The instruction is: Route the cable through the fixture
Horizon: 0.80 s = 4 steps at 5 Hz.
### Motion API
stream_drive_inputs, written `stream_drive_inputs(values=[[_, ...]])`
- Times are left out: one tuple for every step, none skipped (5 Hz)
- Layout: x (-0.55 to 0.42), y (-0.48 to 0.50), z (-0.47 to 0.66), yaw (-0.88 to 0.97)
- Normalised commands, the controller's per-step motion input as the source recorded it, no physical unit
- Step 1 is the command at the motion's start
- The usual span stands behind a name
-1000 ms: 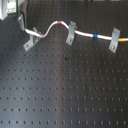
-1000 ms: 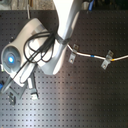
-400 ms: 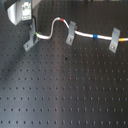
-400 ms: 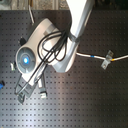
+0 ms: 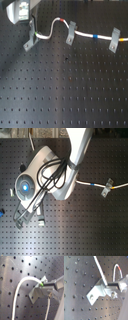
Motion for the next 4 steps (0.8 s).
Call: stream_drive_inputs(values=[[-0.284,-0.227,-0.08,0.4],[-0.276,-0.17,0.01,0.29],[-0.333,-0.447,0.33,0.08],[0.0,0.0,0.0,-0.01]])
